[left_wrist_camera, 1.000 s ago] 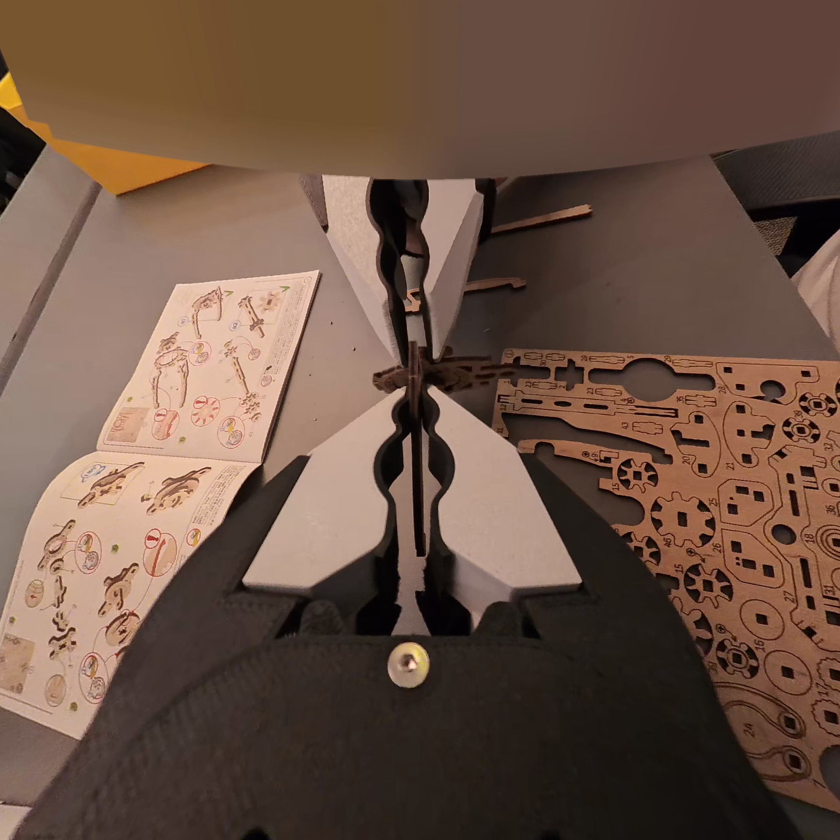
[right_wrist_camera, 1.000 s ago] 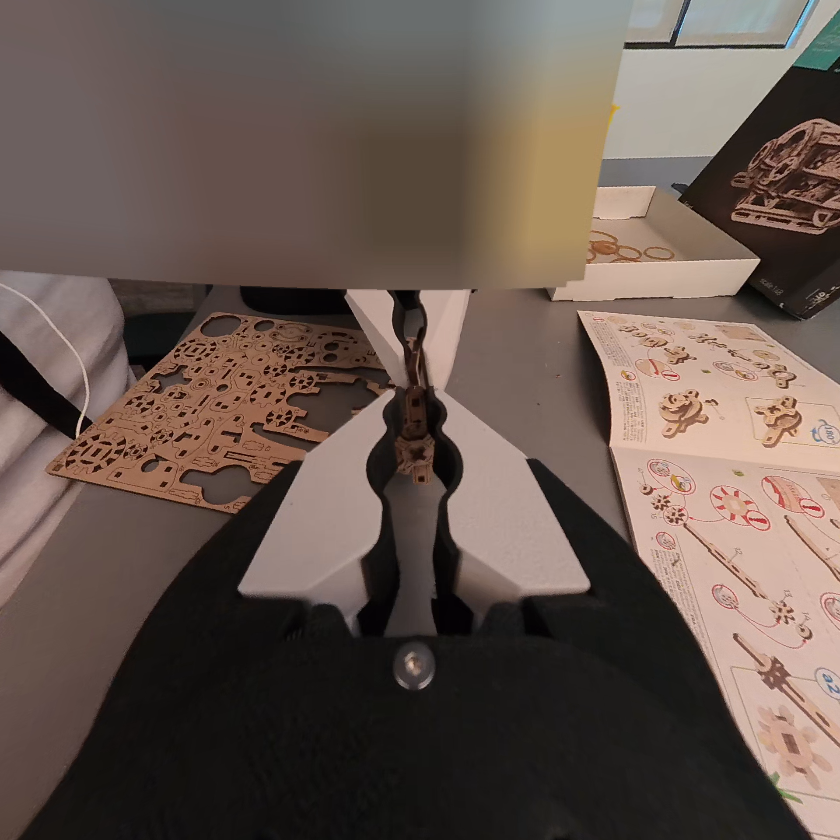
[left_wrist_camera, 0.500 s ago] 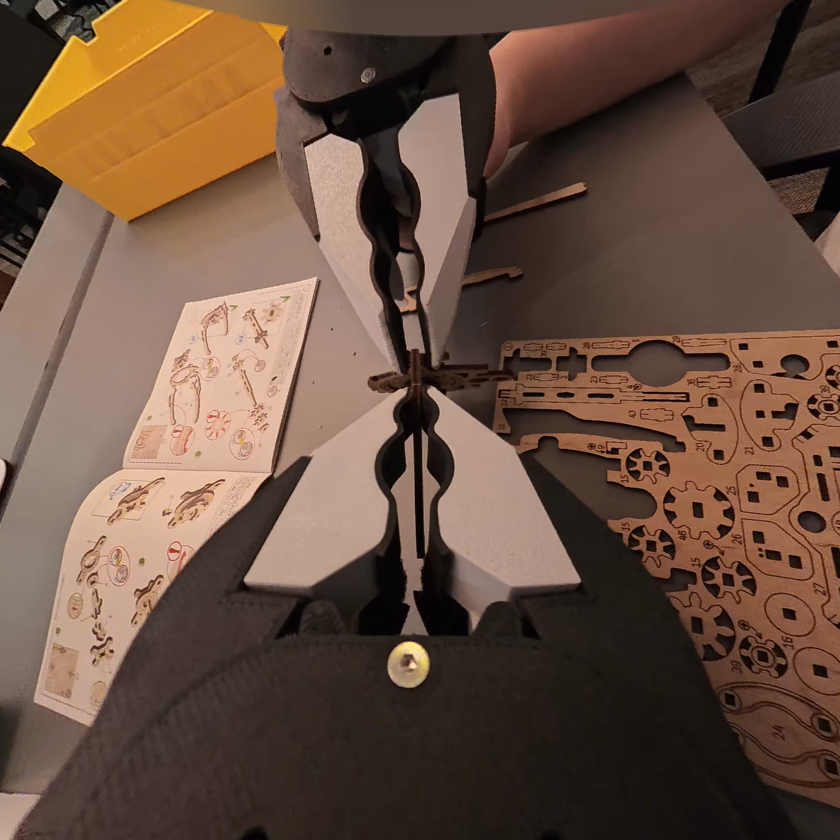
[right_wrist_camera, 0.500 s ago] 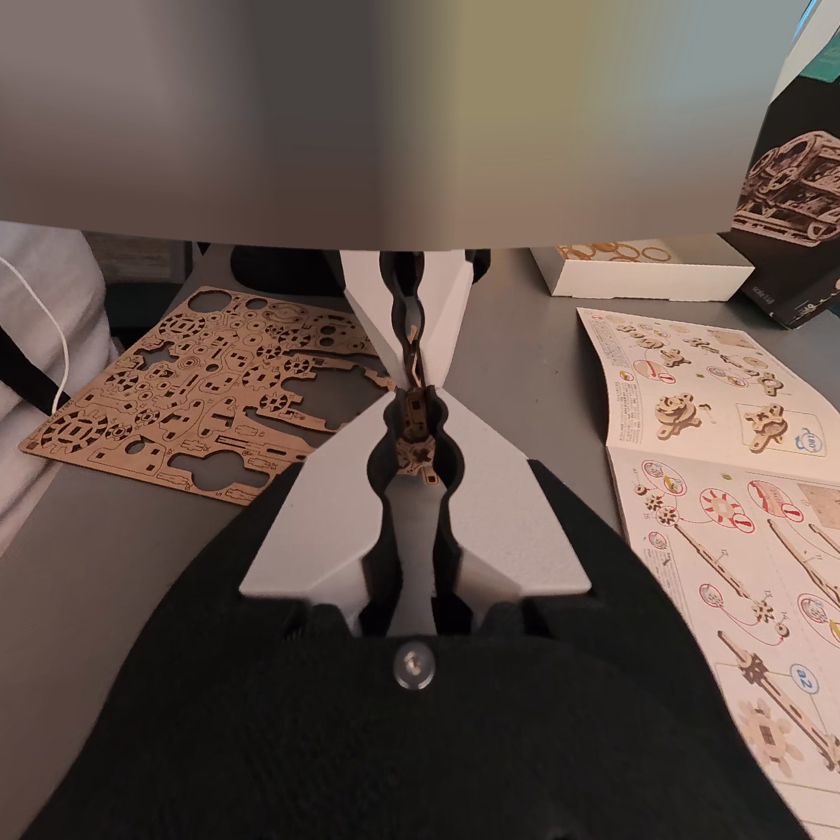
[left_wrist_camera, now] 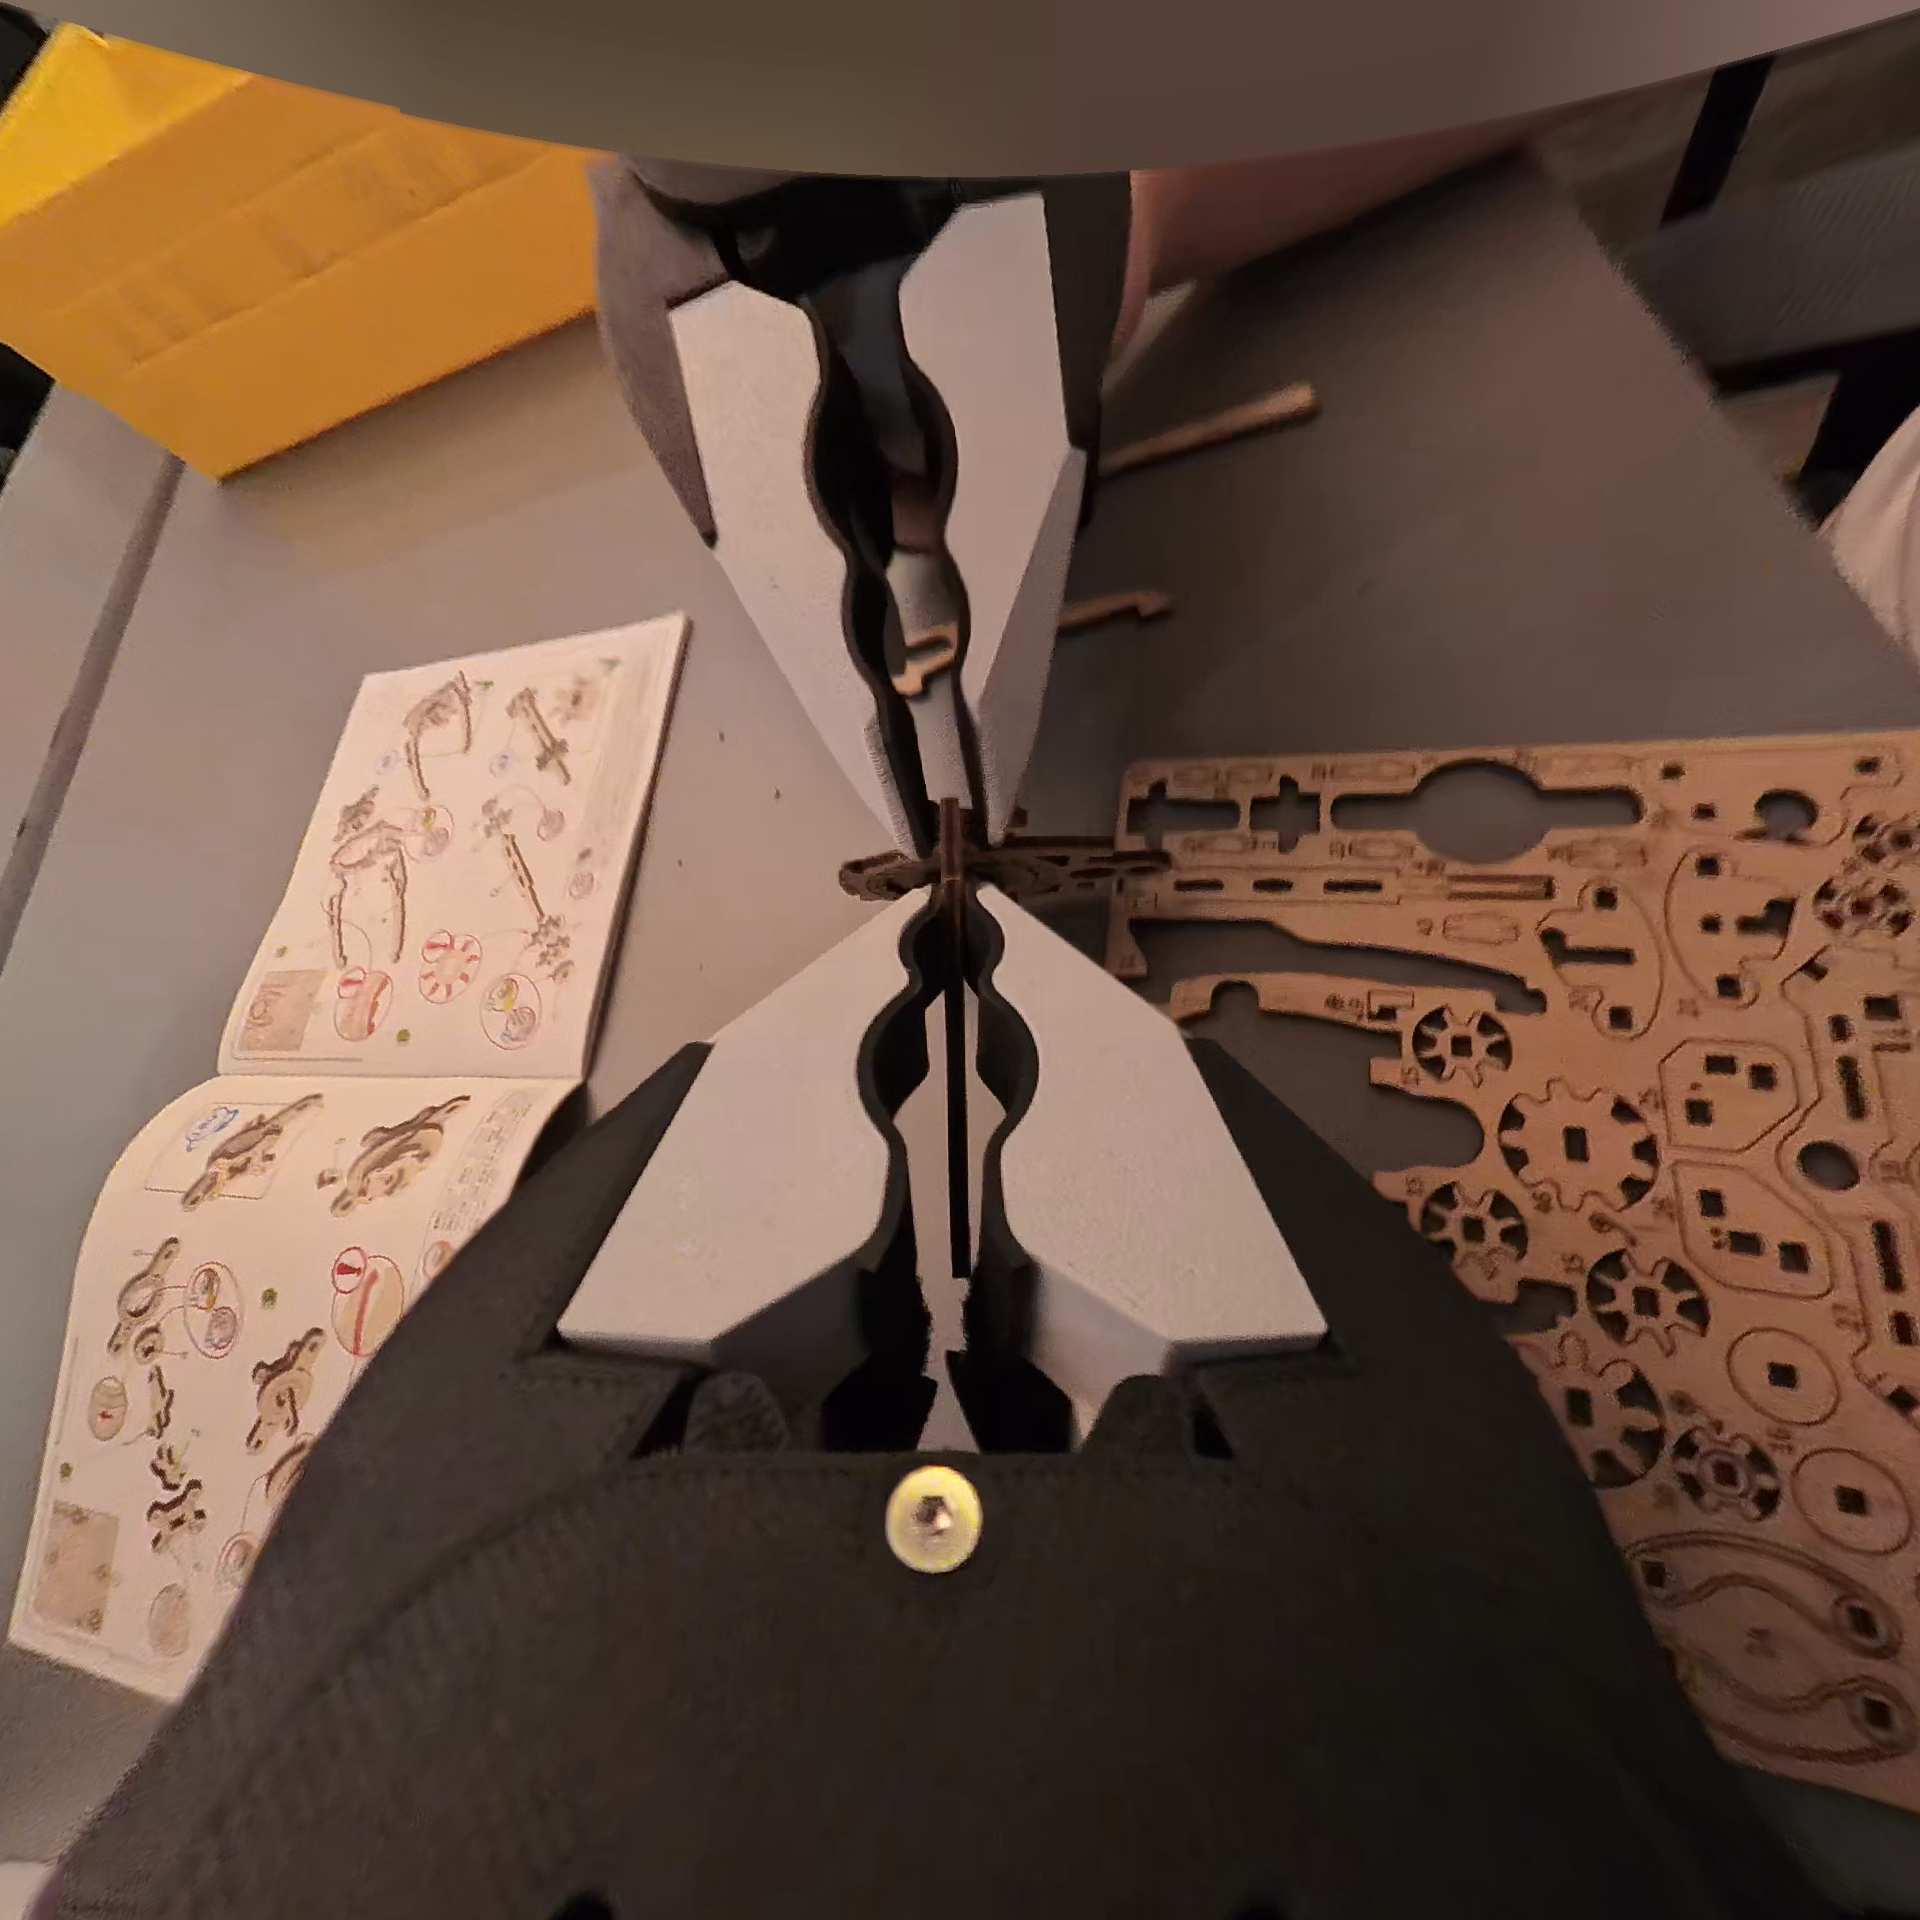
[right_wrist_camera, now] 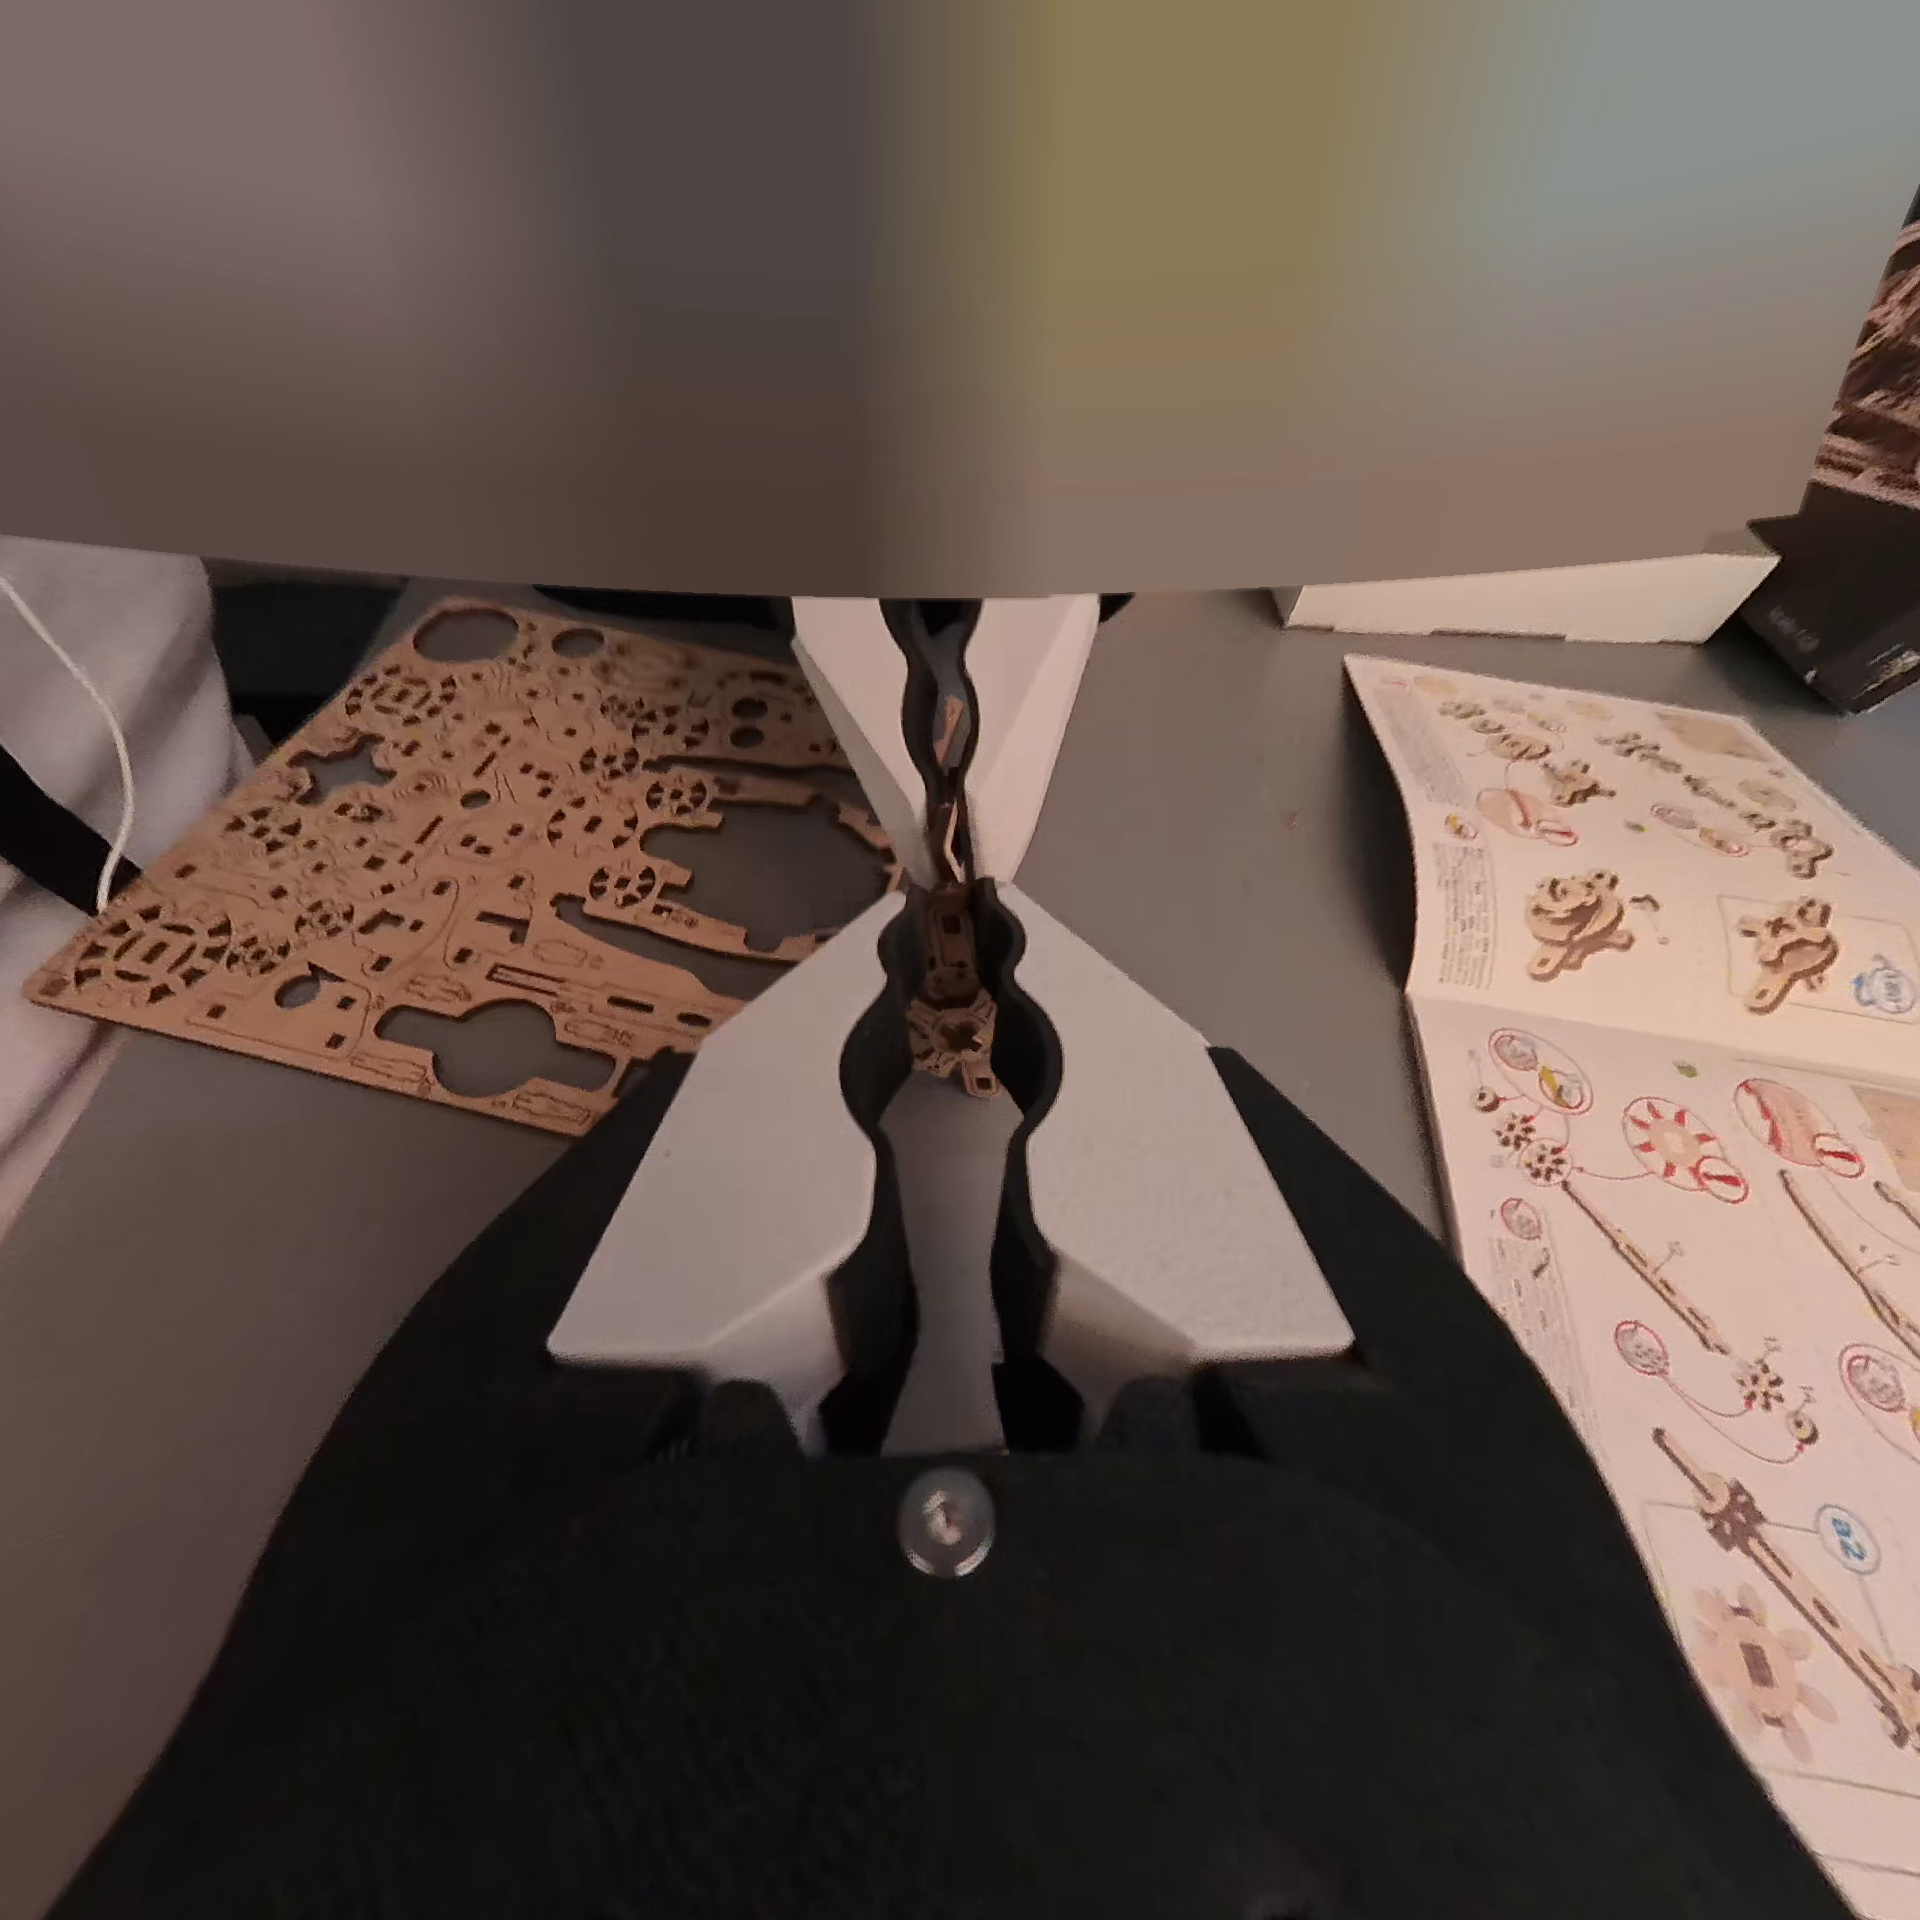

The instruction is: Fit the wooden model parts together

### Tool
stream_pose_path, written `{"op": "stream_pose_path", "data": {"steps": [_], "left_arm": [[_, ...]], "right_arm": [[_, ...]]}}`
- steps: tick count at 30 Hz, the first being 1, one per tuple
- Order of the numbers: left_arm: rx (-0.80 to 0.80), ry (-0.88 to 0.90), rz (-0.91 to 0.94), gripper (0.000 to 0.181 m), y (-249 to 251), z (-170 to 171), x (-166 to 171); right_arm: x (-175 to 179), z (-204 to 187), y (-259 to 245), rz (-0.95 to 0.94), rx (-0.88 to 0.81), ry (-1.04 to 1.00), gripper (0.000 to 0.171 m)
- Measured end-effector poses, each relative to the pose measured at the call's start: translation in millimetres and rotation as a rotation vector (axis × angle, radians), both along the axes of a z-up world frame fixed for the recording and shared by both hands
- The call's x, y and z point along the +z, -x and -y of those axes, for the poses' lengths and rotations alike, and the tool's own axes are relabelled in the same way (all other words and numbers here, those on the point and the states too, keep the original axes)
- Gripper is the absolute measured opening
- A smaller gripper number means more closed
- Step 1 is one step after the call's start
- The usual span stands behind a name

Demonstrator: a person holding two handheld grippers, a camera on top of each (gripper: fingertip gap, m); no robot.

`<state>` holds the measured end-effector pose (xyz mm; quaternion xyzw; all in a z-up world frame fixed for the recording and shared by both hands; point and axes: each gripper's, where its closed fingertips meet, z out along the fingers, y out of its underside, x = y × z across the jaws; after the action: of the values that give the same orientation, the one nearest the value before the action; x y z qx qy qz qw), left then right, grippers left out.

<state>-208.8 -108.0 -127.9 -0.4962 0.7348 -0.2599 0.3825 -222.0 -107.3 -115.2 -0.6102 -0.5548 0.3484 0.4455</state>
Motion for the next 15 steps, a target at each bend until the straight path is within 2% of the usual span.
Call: {"op": "stream_pose_path", "data": {"steps": [3, 7, 11, 15], "left_arm": [[0.012, 0.002, 0.032, 0.0, -0.7, -3.0, 5.2], [0.011, -0.054, 0.03, 0.0, 1.3, -5.8, 4.4], [0.01, -0.033, 0.037, 0.0, 1.8, -5.7, 5.8], [0.024, -0.024, 0.043, 0.0, 1.5, -7.2, 6.6]], "right_arm": [[8.6, -3.1, -2.0, -0.061, -0.005, 0.024, 0.007], [8.2, -4.1, -4.9, -0.056, -0.004, -0.002, 0.007], [9.5, -6.9, -6.6, -0.058, -0.022, -0.034, 0.0], [8.7, -3.8, -5.7, -0.052, -0.006, -0.04, 0.0]]}}
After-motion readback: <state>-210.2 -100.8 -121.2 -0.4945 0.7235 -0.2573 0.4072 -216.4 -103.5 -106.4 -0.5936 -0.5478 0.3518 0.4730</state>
